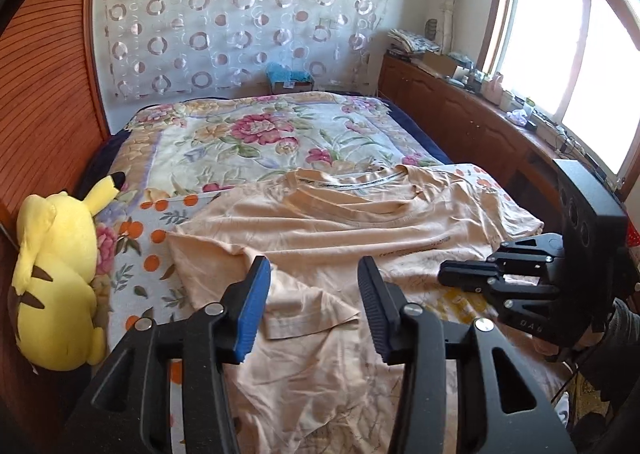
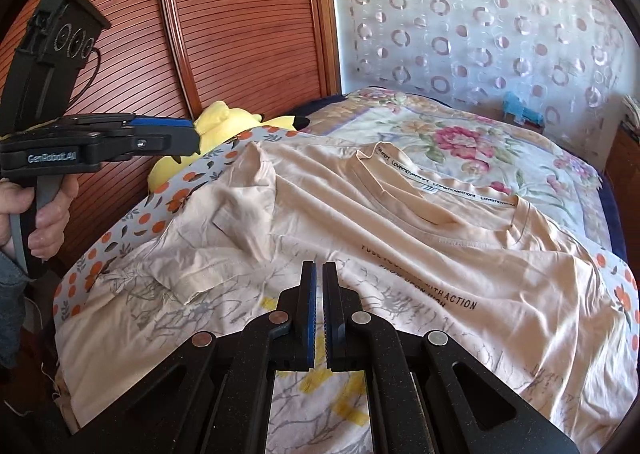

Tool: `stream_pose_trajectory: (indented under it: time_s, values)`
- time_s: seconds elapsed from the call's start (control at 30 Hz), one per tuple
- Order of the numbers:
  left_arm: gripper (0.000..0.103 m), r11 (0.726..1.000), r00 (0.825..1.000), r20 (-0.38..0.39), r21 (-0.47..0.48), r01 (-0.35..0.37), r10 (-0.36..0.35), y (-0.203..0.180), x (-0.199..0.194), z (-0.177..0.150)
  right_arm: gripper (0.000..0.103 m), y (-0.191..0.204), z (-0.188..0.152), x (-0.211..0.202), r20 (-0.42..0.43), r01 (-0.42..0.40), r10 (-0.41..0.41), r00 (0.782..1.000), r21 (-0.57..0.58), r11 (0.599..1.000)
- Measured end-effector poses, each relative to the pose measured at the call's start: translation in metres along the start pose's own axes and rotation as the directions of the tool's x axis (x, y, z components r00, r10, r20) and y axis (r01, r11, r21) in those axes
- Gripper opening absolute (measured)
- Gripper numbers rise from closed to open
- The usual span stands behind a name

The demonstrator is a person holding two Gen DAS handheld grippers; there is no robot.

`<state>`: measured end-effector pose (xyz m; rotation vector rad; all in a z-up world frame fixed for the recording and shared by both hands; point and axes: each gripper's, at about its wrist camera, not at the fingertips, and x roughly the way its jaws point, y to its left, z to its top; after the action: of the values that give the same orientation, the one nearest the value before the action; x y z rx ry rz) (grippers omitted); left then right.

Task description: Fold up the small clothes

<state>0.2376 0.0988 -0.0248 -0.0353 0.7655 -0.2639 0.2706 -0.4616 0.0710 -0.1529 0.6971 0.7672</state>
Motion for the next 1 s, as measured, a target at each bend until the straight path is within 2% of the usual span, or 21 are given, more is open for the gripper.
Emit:
stream_pose_trajectory:
  time_s: [0.03,0.1,0.17,0.23,0.3,0.37,0.47,0.67,0.8,0.9,0.93,0.97,1.0]
  values:
    - [0.064,1.000,1.000,-0.003,-0.010,-0.015,0.015,0.004,-0.001,-0.003,0.003,0.013,-0.008,0.002,0.001,0.001,-0.001,1.000,-0.001,1.000]
    - [0.072,0.999,0.999,-0.008,-0.033,-0.035,0.034,0.014,-0.003,-0.011,0.003,0.060,-0.011,0.035,0.001,-0.005,0.005,1.000,-0.008,1.000]
    - [0.075,0.997,0.998,-0.034,-0.053,-0.047,0.046,0.027,-0.002,-0.024,0.003,0.075,-0.008,0.077,0.001,-0.017,0.017,1.000,-0.015,1.000]
    - [0.076,0.996,0.996,-0.068,-0.065,-0.058,0.054,0.037,0.000,-0.039,0.006,0.082,0.004,0.082,-0.006,-0.031,0.031,1.000,-0.022,0.999]
    - [0.076,0.994,0.991,-0.103,-0.064,-0.091,0.084,0.044,0.004,-0.056,0.013,0.089,0.008,0.109,-0.012,-0.047,0.046,0.999,-0.032,0.998]
    - [0.076,0.990,0.985,-0.133,-0.063,-0.123,0.114,0.051,0.008,-0.072,0.023,0.097,0.014,0.112,-0.021,-0.064,0.064,0.998,-0.042,0.997]
    - [0.076,0.987,0.978,-0.162,-0.077,-0.143,0.129,0.060,0.010,-0.089,0.027,0.124,0.026,0.138,-0.037,-0.089,0.087,0.996,-0.068,0.994]
    - [0.076,0.980,0.969,-0.182,-0.079,-0.185,0.168,0.066,0.012,-0.107,0.028,0.154,0.045,0.199,-0.105,-0.141,0.130,0.986,-0.100,0.985]
    - [0.076,0.978,0.967,-0.170,-0.051,-0.203,0.191,0.063,0.013,-0.112,0.027,0.162,0.052,0.226,-0.143,-0.113,0.093,0.985,-0.142,0.983]
    - [0.077,0.975,0.966,-0.149,-0.038,-0.217,0.209,0.061,0.012,-0.114,0.027,0.162,0.054,0.229,-0.168,-0.090,0.060,0.984,-0.179,0.980]
    - [0.078,0.975,0.968,-0.138,-0.045,-0.219,0.211,0.062,0.012,-0.115,0.021,0.161,0.055,0.229,-0.169,-0.086,0.054,0.984,-0.185,0.979]
    - [0.079,0.974,0.968,-0.135,-0.050,-0.222,0.214,0.063,0.012,-0.115,0.006,0.160,0.057,0.229,-0.168,-0.085,0.054,0.984,-0.186,0.979]
    - [0.080,0.973,0.968,-0.135,-0.057,-0.223,0.213,0.065,0.013,-0.113,0.005,0.160,0.058,0.231,-0.168,-0.089,0.058,0.984,-0.183,0.979]
